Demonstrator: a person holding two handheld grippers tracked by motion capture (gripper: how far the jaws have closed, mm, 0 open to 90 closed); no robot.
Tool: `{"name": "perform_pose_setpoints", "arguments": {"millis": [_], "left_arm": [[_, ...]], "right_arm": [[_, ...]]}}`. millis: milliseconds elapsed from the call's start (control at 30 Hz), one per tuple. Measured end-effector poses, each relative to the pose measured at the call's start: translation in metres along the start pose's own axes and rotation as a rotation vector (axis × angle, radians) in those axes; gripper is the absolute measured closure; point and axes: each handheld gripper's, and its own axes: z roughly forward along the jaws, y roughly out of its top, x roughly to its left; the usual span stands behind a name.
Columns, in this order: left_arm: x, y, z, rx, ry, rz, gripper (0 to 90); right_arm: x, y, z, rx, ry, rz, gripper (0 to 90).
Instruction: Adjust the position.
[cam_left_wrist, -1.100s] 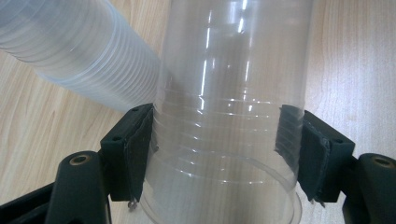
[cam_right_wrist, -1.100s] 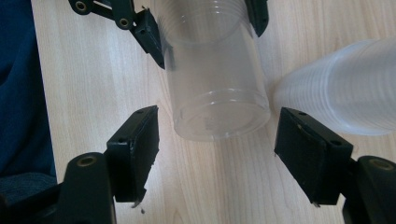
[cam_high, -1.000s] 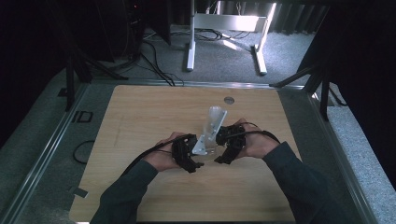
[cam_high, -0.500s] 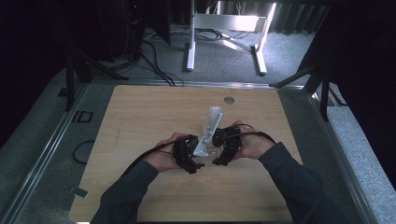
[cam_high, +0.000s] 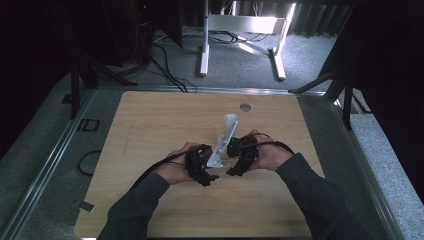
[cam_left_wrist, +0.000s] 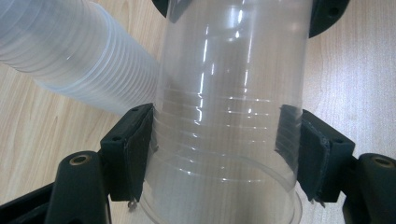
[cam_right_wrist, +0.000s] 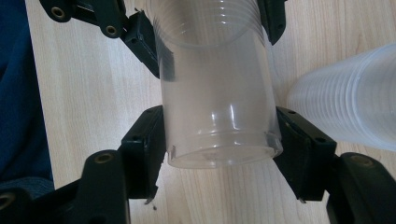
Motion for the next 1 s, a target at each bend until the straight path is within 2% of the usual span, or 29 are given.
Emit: {"name": "perform_pose_setpoints", "arguments": {"millis": [267, 600, 667, 1000], "left_arm": [[0.0003, 0.0005, 0.0004, -0.002, -0.004, 0.003, 29.3], [0.0002, -0.0002, 0.0007, -0.003, -0.005, 0.002, 29.3], [-0.0004, -0.0006, 0.0011, -0.017, -0.007, -0.013, 29.3], [-0.0003, -0.002, 0.0016, -0.026, 0.0, -0.03, 28.0]], "right_arm": [[-0.0005, -0.0011, -0.0012, -0.011, -0.001, 0.004, 41.1], [-0.0006, -0.0013, 0.0018, -0.004, 0.0, 0.002, 37.9], [-0.0005, -0.0013, 0.002, -0.003, 0.001, 0.001, 37.8], [-0.0006, -0.0019, 0.0005, -0.014, -0.009, -0.002, 41.4]]}}
